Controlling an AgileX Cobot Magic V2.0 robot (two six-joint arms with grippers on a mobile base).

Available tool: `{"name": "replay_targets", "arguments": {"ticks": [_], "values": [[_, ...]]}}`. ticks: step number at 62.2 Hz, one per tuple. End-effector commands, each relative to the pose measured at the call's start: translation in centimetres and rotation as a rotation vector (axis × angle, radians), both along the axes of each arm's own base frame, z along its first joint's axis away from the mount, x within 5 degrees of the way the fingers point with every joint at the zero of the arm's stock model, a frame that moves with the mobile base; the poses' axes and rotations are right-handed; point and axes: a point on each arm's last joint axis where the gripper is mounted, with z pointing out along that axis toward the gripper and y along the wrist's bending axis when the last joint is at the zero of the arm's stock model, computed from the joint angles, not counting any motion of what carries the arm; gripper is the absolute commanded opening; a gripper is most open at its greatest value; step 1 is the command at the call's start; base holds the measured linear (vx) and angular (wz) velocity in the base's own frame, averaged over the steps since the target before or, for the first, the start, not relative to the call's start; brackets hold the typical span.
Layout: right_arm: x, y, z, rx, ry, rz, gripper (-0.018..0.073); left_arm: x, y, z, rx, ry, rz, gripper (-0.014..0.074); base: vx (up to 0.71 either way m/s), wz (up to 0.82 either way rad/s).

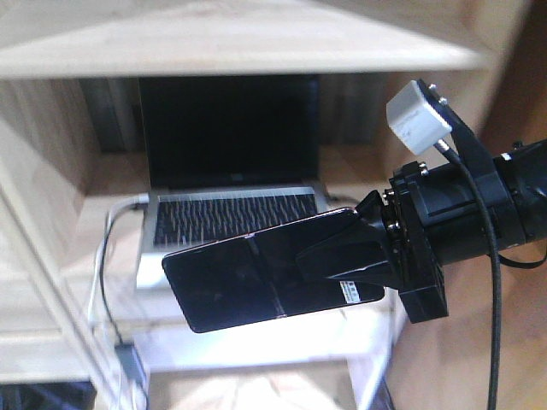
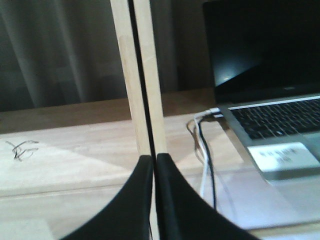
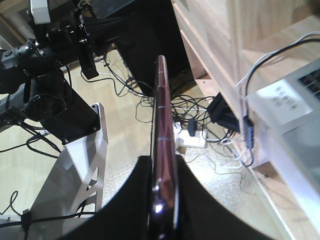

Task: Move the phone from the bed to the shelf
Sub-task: 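Approach the shelf, holding the phone above the laptop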

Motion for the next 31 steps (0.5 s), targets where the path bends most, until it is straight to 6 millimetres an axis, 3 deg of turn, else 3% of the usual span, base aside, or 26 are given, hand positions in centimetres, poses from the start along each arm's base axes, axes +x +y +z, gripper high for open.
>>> {"name": "replay_targets", "arguments": {"ticks": [1, 31], "values": [[-1.17, 0.19, 2.02, 0.091, -0.008, 0.053, -0.0002, -0.13, -0.02, 1.45, -0.011, -0.108, -0.002, 0.0001, 0.22, 0.08], [-1.17, 0.19, 2.02, 0.091, -0.008, 0.053, -0.0002, -0.13, -0.02, 1.45, -0.011, -0.108, -0.002, 0.0001, 0.14, 0.03]]}}
